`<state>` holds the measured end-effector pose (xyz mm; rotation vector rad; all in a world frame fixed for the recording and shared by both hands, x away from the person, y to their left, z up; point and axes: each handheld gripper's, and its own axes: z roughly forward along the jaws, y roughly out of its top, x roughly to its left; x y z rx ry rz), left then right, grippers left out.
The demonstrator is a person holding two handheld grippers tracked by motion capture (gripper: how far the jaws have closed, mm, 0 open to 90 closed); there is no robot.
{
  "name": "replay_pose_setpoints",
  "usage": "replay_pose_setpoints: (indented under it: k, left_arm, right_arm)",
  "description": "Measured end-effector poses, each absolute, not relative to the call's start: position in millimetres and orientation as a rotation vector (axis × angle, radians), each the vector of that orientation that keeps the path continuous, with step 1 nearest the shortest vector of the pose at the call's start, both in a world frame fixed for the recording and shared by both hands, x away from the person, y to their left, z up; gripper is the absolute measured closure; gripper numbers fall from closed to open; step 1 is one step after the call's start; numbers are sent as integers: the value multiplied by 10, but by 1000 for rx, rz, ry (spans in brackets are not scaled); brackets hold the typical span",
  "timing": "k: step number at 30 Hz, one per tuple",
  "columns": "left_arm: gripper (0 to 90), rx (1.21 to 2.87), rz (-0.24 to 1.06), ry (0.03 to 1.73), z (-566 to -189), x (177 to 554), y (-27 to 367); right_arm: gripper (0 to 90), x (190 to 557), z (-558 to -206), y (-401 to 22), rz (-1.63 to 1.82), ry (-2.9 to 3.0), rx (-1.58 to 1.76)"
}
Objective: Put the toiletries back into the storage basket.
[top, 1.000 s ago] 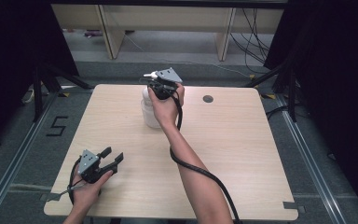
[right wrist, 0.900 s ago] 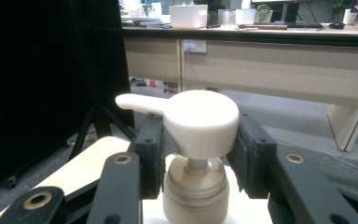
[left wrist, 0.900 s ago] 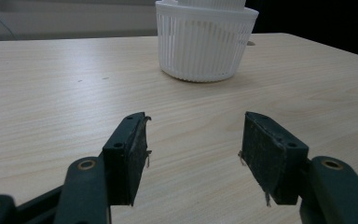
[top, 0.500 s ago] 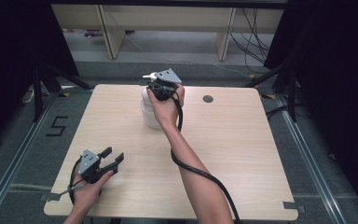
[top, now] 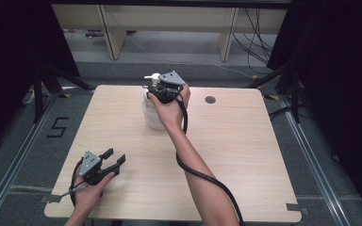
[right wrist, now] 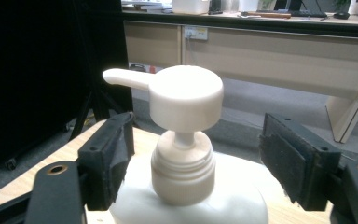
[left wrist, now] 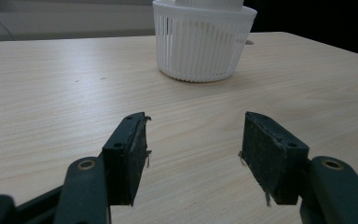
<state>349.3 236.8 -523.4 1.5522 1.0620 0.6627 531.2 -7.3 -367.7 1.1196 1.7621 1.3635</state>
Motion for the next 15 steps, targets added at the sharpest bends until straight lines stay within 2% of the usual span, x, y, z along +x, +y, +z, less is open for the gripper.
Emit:
replay_pose_setpoints:
  k: [15]
  left_arm:
    - [400, 1547, 662, 1053, -5238, 3498, 2358]
  right_arm:
    - [201, 5204, -3631, -205, 1335, 1796, 1133]
